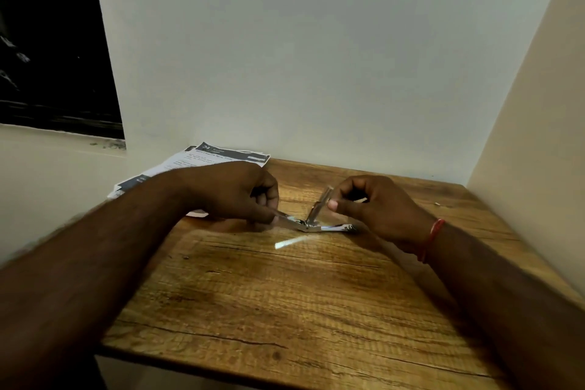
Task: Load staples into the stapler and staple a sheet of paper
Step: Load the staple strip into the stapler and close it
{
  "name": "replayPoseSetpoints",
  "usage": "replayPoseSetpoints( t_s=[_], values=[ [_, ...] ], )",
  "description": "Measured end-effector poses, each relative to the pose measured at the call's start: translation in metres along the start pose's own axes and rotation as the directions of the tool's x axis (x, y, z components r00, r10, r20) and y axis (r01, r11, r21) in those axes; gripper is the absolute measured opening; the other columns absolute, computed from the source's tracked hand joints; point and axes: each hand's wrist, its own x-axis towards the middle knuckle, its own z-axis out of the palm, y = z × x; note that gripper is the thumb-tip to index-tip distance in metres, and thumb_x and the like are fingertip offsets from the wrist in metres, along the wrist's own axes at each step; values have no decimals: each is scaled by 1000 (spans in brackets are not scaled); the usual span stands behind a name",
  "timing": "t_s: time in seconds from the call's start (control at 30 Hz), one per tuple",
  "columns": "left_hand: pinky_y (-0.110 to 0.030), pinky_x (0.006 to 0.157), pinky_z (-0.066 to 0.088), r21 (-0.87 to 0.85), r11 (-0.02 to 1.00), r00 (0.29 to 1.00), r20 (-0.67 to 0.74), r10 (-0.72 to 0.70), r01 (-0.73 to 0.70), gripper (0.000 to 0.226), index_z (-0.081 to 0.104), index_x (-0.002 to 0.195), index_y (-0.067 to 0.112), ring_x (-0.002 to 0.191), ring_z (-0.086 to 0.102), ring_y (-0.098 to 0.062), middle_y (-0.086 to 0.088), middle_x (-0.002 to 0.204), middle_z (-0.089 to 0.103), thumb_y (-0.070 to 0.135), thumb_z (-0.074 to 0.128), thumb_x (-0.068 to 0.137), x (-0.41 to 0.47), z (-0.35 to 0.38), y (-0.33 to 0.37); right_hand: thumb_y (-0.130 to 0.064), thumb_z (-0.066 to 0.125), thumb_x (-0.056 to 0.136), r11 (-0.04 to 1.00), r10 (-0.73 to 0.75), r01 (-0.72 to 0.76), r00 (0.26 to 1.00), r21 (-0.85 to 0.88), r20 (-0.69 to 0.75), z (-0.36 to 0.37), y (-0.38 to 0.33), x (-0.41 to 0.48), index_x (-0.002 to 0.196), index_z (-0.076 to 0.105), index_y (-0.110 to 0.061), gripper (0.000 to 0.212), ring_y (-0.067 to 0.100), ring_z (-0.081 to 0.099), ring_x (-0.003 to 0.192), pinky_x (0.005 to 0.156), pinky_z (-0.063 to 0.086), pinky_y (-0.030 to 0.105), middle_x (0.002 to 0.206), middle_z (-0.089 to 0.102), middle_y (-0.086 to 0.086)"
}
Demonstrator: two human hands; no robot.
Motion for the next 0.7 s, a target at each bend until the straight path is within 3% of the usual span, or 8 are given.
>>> replayPoseSetpoints(
  t_s=[0.1, 0.17, 0.3, 0.4, 0.53, 0.6, 0.7],
  values=[
    [-13, 58, 50, -80, 994, 990, -129, 62, -73, 11, 79, 101, 28, 64, 73, -2, 5, 77, 83, 36, 88, 98, 2, 3, 5, -16, 86, 96, 980, 24, -20, 1000, 199, -19, 0, -1, 1, 102, 83, -12, 8, 12, 77, 95, 85, 62, 29, 102, 84, 2],
    [-15, 63, 54, -143, 985, 980, -187, 70, -98, 15, 79, 104, 29, 69, 78, -6, 4, 79, 83, 38, 88, 98, 4, 8, 9, -12, 86, 96, 968, 46, -51, 999, 245, 25, 4, -3, -1, 106, 84, -12, 10, 17, 79, 94, 81, 66, 32, 103, 84, 5],
    [-29, 72, 62, -234, 963, 967, -246, 73, -132, 21, 80, 106, 23, 78, 83, -20, -5, 85, 84, 39, 90, 96, 8, 18, 15, -17, 87, 96, 987, 8, -22, 996, 157, 87, 14, -4, -4, 107, 86, -21, 12, 10, 82, 95, 79, 66, 23, 103, 87, -2],
    [-27, 70, 63, -259, 953, 952, -295, 78, -158, 21, 80, 104, 20, 77, 84, -18, -5, 84, 84, 36, 91, 96, 9, 23, 19, -25, 85, 98, 998, -54, 52, 998, 45, 44, 17, -6, -3, 113, 88, -30, 16, 1, 81, 93, 76, 58, 12, 101, 86, -16],
    [-29, 70, 66, -275, 946, 935, -347, 72, -175, 21, 80, 103, 18, 76, 84, -17, -4, 83, 84, 33, 92, 95, 12, 33, 26, -33, 80, 101, 987, -135, 135, 991, -85, -4, 23, -11, -5, 109, 89, -38, 13, -2, 77, 85, 72, 54, 9, 92, 84, -23],
    [-34, 72, 66, -275, 945, 925, -374, 66, -179, 22, 80, 102, 16, 75, 84, -18, -5, 83, 84, 32, 93, 93, 13, 37, 30, -38, 79, 102, 978, -180, 177, 984, -112, -19, 26, -13, -6, 102, 89, -37, 10, 1, 77, 81, 67, 56, 12, 88, 83, -19],
    [-32, 72, 65, -254, 948, 914, -398, 78, -192, 21, 80, 100, 19, 72, 83, -15, -2, 81, 84, 32, 94, 92, 13, 39, 32, -43, 77, 103, 960, -237, 231, 971, -156, -22, 28, -14, -7, 99, 88, -29, 18, 6, 78, 76, 68, 64, 28, 84, 83, -12]
  ],
)
